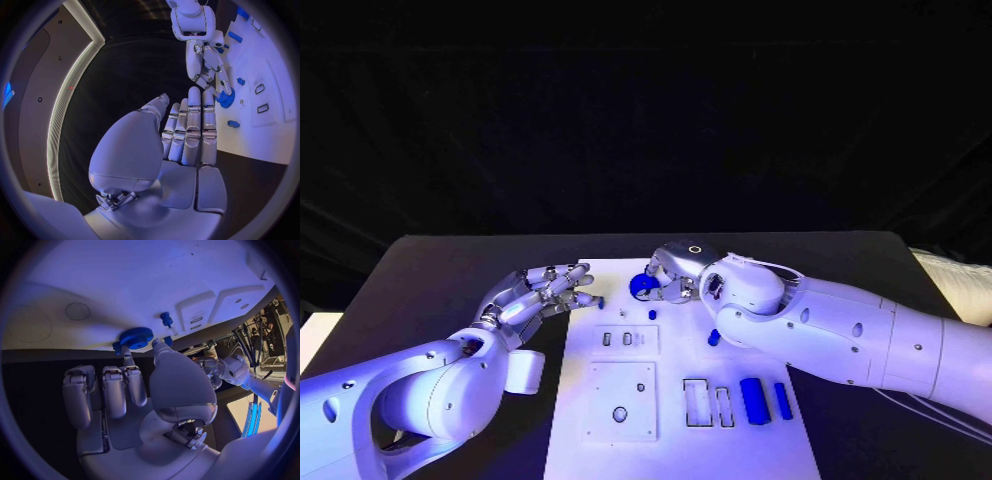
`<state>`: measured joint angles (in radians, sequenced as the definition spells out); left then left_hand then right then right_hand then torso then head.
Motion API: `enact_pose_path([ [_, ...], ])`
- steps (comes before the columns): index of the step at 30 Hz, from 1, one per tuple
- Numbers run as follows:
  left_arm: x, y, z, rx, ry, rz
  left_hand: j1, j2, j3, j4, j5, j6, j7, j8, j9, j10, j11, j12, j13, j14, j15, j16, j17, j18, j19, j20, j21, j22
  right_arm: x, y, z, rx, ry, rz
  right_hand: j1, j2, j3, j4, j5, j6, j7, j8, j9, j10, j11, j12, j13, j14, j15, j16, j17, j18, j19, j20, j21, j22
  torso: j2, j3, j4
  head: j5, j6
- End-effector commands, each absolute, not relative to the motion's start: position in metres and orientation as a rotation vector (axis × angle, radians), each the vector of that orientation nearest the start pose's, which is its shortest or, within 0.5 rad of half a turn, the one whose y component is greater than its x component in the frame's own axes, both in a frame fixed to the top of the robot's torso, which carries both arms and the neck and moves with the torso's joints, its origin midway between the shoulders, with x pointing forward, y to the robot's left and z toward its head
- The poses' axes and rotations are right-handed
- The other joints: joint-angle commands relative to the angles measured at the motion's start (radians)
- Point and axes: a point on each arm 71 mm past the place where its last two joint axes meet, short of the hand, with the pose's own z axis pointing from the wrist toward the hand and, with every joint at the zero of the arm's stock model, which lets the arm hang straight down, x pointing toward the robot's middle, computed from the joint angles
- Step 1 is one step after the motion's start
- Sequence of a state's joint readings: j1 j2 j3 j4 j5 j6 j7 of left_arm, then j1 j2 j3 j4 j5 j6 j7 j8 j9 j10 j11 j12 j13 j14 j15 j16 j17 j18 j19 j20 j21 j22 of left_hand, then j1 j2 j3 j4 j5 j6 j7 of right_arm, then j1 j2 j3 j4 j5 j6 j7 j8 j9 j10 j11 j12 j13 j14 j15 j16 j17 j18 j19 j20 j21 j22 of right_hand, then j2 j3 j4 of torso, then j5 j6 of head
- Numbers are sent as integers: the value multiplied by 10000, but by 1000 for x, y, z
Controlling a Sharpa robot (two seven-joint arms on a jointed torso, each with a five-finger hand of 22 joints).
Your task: Assemble the parts on the task board
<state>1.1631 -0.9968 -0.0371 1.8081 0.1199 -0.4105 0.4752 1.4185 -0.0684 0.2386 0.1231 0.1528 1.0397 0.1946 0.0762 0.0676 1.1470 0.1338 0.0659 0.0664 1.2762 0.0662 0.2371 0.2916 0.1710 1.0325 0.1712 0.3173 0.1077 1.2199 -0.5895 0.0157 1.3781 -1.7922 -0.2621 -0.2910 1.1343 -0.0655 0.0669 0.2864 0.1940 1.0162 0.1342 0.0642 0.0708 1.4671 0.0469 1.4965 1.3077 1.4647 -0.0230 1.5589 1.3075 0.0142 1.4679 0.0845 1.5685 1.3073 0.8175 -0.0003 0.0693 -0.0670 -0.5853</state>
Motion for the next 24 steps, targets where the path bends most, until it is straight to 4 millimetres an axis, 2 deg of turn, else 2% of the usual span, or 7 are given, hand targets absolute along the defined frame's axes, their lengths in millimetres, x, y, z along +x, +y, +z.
enact_pose_path([
  [1,429,206,-168,-12361,13544,-16468,53,53,48,-11,-22,-6,41,-57,1,-63,-1,-42,-12,-52,-3,-46,8,120,-12,64,-62,-15,513,-118,-152,-3065,14136,5099,51,78,-80,-1,111,65,17,0,-5,788,46,70,2292,1029,37,58,2485,-142,1029,35,23,2635,-6,15,-2,2,30],
  [6,429,208,-168,-12371,13533,-16433,53,53,48,-11,-22,-6,41,-57,1,-63,-1,-42,-12,-52,-3,-46,8,120,-12,64,-62,-15,507,-130,-143,-2596,13343,6474,353,61,-94,-84,208,4,40,-16,-21,749,63,-33,2245,1014,48,27,2414,-142,1029,39,23,2635,-12,14,-50,18,69],
  [10,430,208,-168,-12373,13539,-16438,50,48,59,-15,-25,-10,45,-63,0,-70,3,-43,-12,-55,0,-52,15,119,-13,65,-62,-16,502,-155,-139,-1939,13808,7527,681,-45,-131,-198,217,-56,64,-14,-27,694,84,-172,2182,1002,66,5,2364,-142,1029,56,23,2635,-55,31,-98,18,78],
  [15,432,210,-169,-12380,13479,-16349,55,49,79,-25,-24,-5,41,-63,1,-71,1,-40,-12,-58,0,-60,23,119,-14,65,-63,-18,499,-200,-138,-873,14749,8260,1797,-215,-44,-897,212,-85,81,-6,-21,638,96,-300,2130,979,75,-41,2266,-142,1029,67,23,2635,-133,68,-204,59,99],
  [16,432,210,-169,-12381,13475,-16345,55,49,79,-25,-24,-5,41,-63,1,-71,1,-40,-12,-58,0,-60,23,119,-14,65,-63,-18,499,-202,-138,-833,14779,8273,1873,-221,-30,-948,211,-85,83,-5,-21,636,95,-306,2128,978,74,-43,2263,-142,1029,67,23,2635,-133,68,-204,59,99],
  [19,434,212,-170,-12378,13417,-16282,63,54,106,-37,-23,8,32,-60,4,-66,-3,-35,-10,-60,-2,-67,33,119,-15,64,-62,-19,498,-227,-138,-259,15115,8338,2526,-253,90,-1428,226,-38,96,6,-14,622,92,-337,2117,975,75,-52,2250,-142,1029,66,23,2635,-173,104,-259,37,116],
  [24,438,213,-172,-12371,13360,-16237,67,60,143,-50,-24,33,17,-52,10,-49,-12,-27,-7,-59,-5,-76,49,120,-15,62,-60,-21,499,-273,-141,1125,15498,8170,2789,-307,107,-1680,211,8,97,6,-14,631,91,-320,2127,983,74,-38,2284,-142,1029,68,23,2635,-249,151,-322,57,139],
])
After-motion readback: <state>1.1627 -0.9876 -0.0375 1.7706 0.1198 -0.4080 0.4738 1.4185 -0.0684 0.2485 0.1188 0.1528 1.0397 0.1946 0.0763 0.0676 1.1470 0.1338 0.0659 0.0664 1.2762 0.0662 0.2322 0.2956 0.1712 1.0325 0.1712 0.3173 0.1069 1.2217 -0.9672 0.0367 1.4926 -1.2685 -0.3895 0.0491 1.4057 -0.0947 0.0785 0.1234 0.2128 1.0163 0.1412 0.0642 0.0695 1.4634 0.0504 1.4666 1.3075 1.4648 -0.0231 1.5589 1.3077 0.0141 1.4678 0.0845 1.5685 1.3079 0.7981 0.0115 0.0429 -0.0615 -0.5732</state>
